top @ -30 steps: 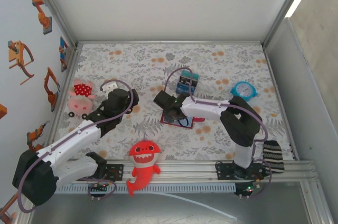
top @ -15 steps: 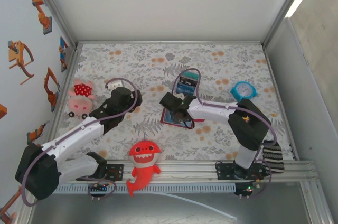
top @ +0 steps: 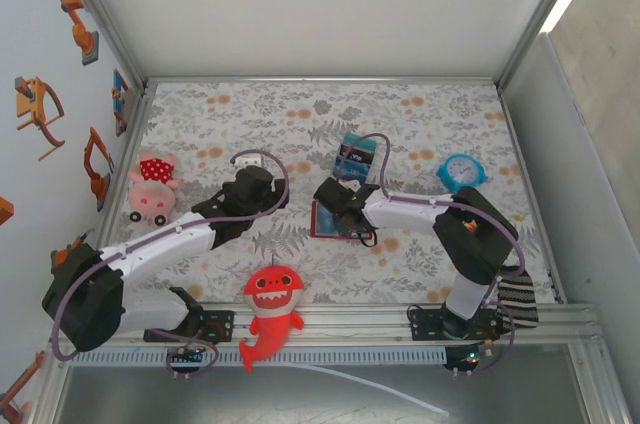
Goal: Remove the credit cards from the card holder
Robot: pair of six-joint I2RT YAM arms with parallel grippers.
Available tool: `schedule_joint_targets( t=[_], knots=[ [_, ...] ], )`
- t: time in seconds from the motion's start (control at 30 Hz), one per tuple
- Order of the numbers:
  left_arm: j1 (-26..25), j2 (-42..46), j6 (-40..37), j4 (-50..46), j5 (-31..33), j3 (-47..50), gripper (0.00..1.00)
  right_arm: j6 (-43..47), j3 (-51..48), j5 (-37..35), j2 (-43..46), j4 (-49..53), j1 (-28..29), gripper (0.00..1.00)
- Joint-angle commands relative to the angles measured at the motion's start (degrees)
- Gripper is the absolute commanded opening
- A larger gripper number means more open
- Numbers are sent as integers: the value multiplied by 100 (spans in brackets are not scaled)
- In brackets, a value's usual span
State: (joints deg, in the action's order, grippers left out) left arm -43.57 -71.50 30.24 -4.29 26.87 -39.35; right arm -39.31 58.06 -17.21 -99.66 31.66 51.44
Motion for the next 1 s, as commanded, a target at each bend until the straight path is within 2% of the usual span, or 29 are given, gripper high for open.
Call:
schedule_joint_targets(
  t=[0.0, 0.43, 0.57, 0.7, 0.97],
  knots=[
    [-28, -54, -159, 227, 81, -103, 97, 102, -89, -51, 284, -64, -46, 38],
    [-147, -149, -191, 244, 121, -99, 97, 119, -181, -417, 877, 281, -116, 40],
    [-245, -223, -185, 241, 122, -99, 97, 113, -247, -335, 999, 320, -228, 36],
    [-386, -397, -111, 225, 91, -114, 97, 92, -397, -35, 1272, 209, -399, 26],
    [-703, -1112, -259, 335, -220, -298, 97, 17, -937, 1276, 1877, -687, -863, 17]
  ],
)
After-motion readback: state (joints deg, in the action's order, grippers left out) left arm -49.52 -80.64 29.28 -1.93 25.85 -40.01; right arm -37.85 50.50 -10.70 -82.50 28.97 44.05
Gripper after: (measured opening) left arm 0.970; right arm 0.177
